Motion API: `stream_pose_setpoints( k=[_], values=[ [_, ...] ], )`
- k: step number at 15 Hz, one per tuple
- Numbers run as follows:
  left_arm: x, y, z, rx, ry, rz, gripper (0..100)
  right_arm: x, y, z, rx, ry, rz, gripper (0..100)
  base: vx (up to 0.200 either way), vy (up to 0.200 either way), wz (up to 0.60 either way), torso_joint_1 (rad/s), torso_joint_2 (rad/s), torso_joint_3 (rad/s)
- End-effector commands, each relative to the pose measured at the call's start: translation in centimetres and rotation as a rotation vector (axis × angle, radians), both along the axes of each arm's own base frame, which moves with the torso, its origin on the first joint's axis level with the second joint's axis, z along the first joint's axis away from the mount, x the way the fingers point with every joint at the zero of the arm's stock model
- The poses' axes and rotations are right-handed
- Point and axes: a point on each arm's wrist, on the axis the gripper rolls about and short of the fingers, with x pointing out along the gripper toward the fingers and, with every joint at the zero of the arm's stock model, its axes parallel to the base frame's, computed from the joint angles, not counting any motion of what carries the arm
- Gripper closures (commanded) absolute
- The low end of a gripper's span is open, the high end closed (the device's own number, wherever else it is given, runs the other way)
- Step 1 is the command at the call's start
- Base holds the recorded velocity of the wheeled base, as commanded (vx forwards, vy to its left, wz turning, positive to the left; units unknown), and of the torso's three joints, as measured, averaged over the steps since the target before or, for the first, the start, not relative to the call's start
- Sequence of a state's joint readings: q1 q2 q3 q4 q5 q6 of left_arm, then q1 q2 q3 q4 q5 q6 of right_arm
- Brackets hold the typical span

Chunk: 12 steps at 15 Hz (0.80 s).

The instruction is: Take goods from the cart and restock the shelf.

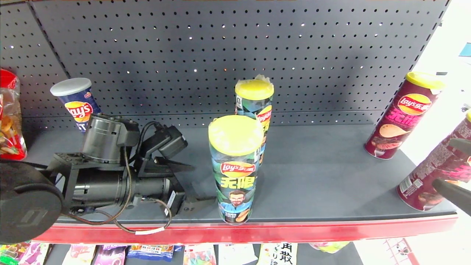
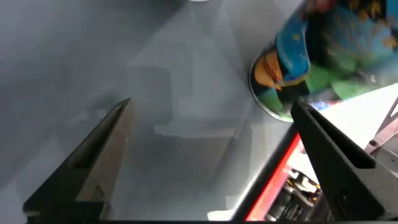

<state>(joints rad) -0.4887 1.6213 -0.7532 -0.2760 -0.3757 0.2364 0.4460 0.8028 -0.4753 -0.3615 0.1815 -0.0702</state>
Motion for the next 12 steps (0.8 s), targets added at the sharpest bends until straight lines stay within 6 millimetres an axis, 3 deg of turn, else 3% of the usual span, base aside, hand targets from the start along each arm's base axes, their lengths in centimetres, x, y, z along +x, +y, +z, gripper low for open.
stream_pose_setpoints(
  k=[1,12],
  values=[
    [0.4,-0.3,-0.3,0.005,0.01,-0.004,0,0.2,0.0,0.1,0.0,0.0,-0.009,0,0.0,0.0,0.0,0.0,0.0,0.0],
    [1.4,-2.2,-0.4,0.007,0.006,-0.036,0,0.2,0.0,0.3,0.001,-0.004,-0.008,0,0.0,0.0,0.0,0.0,0.0,0.0]
  ],
)
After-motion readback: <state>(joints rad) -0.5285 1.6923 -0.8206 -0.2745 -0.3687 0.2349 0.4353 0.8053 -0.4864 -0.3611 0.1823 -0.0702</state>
